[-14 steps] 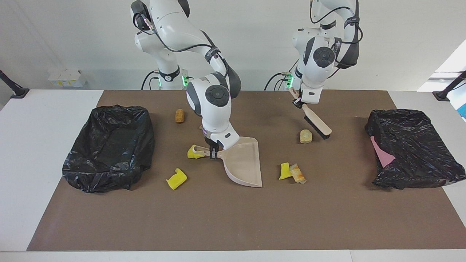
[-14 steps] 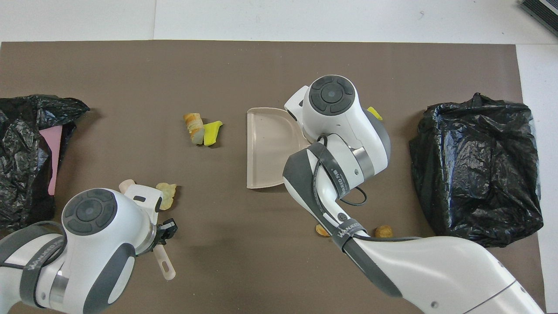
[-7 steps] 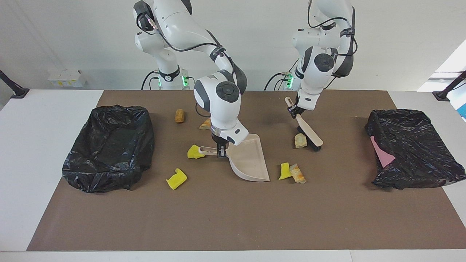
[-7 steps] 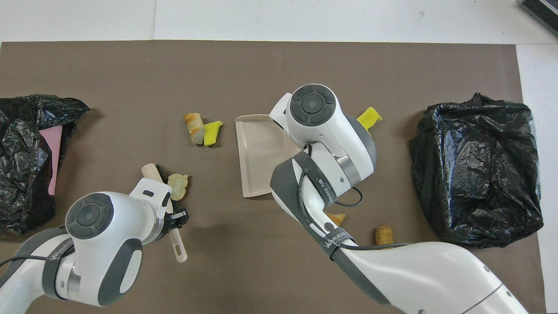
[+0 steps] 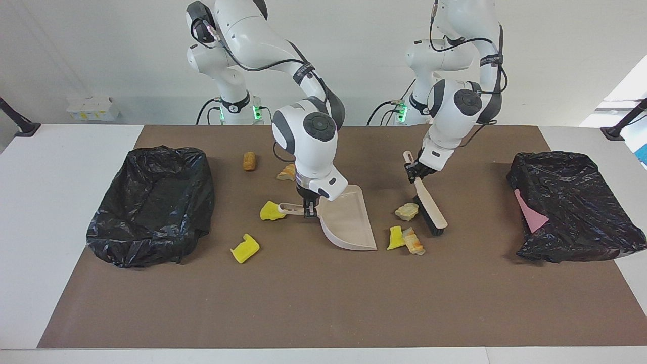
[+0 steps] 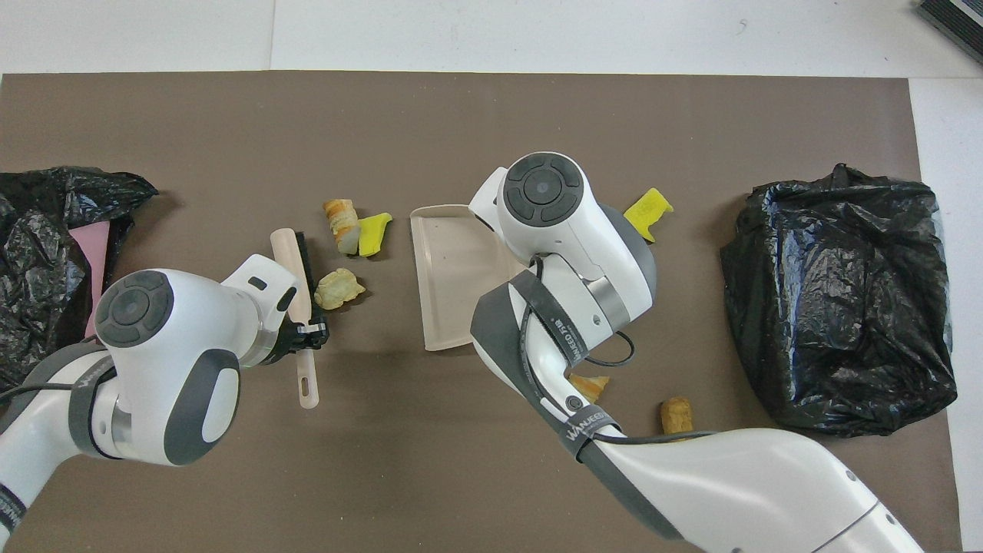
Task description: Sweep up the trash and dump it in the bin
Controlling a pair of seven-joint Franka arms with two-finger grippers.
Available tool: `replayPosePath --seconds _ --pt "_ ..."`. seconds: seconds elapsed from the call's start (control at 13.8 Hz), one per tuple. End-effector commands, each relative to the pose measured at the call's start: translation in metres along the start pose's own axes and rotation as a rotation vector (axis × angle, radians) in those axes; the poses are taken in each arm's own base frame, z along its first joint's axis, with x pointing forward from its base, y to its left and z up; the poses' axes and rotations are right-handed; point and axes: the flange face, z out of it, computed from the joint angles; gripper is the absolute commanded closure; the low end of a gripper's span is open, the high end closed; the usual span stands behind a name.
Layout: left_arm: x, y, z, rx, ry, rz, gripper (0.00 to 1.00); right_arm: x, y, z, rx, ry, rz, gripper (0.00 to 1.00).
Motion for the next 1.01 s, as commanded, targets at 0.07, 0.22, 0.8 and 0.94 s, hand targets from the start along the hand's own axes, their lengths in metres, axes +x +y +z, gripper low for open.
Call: replayPosePath --seconds 0.07,0.22,0.8,0.94 --pt "0.034 0.01 0.007 -0.037 -0.011 0.115 1.0 0.003 -0.001 0.004 -0.003 -0.013 -0.038 1.0" --pt "0.032 0.015 0.008 -0.038 -0.011 0.169 1.0 0.003 -0.001 0.003 -0.005 -0.01 -0.033 1.0" --pt "-0.045 0.122 0.018 -0.035 -0.045 0.458 1.0 0.004 -0.002 0.004 0.004 -0.009 0.022 1.0" --pt "-0.052 0.136 0.013 -0.044 -0.039 0.458 1.0 0.004 -0.002 0.005 0.005 -0.01 0.027 1.0"
